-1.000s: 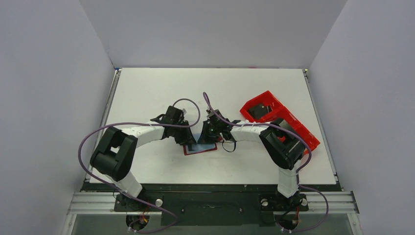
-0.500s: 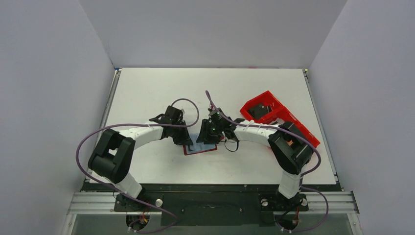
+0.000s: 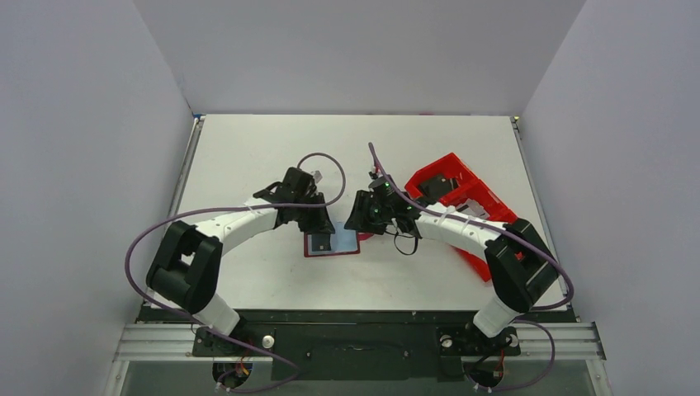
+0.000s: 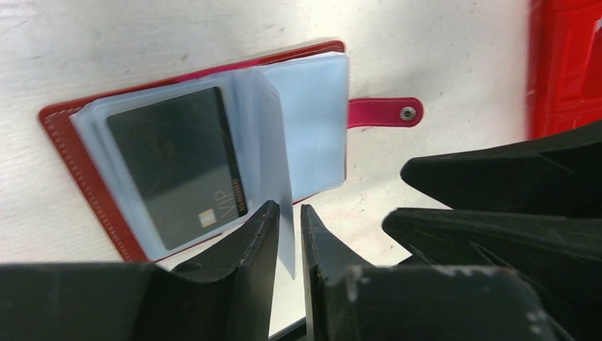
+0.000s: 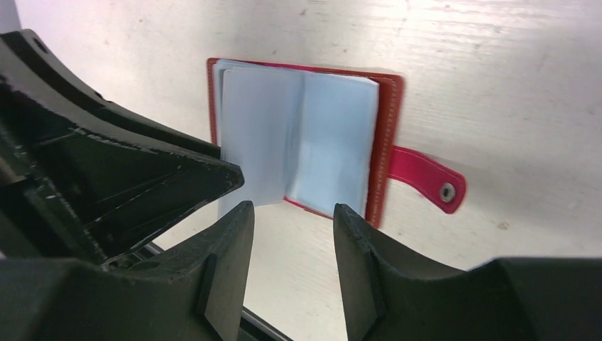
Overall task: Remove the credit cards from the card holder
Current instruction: Remove the credit card from the card holder.
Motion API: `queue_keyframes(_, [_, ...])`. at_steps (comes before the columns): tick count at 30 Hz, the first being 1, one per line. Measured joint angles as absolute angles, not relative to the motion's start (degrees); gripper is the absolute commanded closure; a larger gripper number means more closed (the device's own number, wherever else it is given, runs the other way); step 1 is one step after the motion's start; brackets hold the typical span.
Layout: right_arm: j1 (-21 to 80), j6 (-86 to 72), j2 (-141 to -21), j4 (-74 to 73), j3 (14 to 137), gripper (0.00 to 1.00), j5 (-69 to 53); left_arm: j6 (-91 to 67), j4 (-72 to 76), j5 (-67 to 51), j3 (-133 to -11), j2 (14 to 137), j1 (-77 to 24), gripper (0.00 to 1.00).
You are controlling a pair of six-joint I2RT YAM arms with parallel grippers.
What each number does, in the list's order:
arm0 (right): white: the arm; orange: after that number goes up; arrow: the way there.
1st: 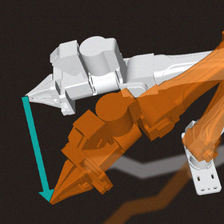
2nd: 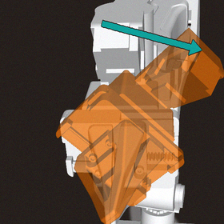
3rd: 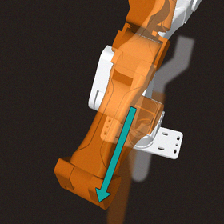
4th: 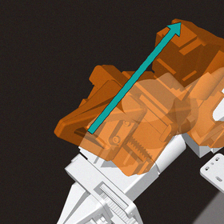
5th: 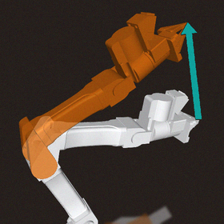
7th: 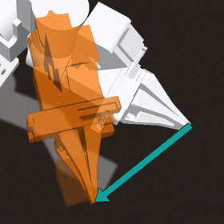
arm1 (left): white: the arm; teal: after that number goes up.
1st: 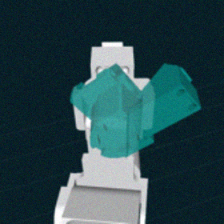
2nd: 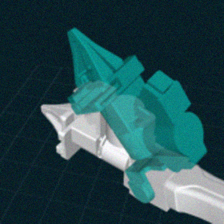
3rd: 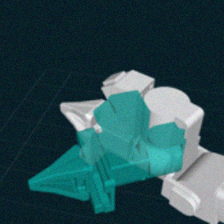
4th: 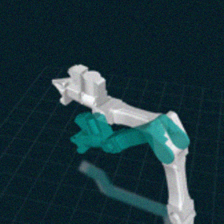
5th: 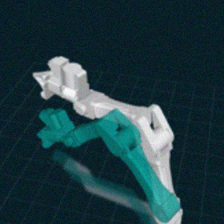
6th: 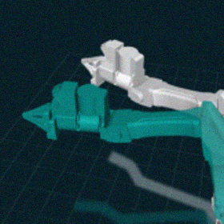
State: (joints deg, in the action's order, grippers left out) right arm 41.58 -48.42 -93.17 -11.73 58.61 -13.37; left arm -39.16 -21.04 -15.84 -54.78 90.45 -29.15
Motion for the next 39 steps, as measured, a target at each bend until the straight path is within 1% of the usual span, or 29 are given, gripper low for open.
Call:
queue_keyframes(2, [41.28, -48.38, -92.84, -12.29, 57.84, 0.58, -12.78, -39.11, -20.86, -16.19, -55.94, 91.44, -29.93, 0.75])
queue_keyframes(3, [41.15, -48.29, -92.53, -12.58, 57.43, 0.59, -12.4, -39.03, -20.8, -16.36, -56.49, 92.09, -30.28, 0.7])
queue_keyframes(5, [40.91, -48.21, -91.96, -13.26, 56.86, 0.59, -11.94, -38.87, -20.75, -16.6, -57.32, 93.36, -30.87, 0.63])
queue_keyframes(7, [40.84, -48.12, -91.07, -13.69, 56.23, 0.59, -11.35, -38.83, -20.75, -16.84, -58.15, 94.65, -31.48, 0.58])
queue_keyframes(13, [40.4, -47.72, -88.33, -14.33, 54.87, 0.6, -10.15, -39.07, -19.88, -17.58, -60.27, 98.0, -32.77, 0.51])
queue_keyframes(24, [39.16, -47.13, -85.01, -16.05, 53.65, 0.6, -7.7, -41.78, -16.51, -19.18, -60.82, 103.33, -34.5, 0.49])
queue_keyframes(29, [39.03, -47.11, -84.97, -16.73, 53.65, 0.6, -7.73, -42.37, -16.67, -18.83, -60.82, 103.2, -34.57, 0.49])
queue_keyframes(32, [39.03, -47.11, -84.97, -16.82, 53.67, 0.61, -7.81, -42.37, -18.22, -17.34, -60.82, 101.12, -34.33, 0.49])
queue_keyframes(36, [39.09, -47.13, -85.69, -16.8, 54.59, 0.62, -8.45, -42.33, -20.97, -14.39, -60.75, 94.96, -32.1, 0.5])
queue_keyframes(39, [39.46, -47.22, -87.88, -16.32, 56.34, 0.62, -9.41, -41.82, -21.87, -12.16, -59.75, 90.28, -29.1, 0.55])
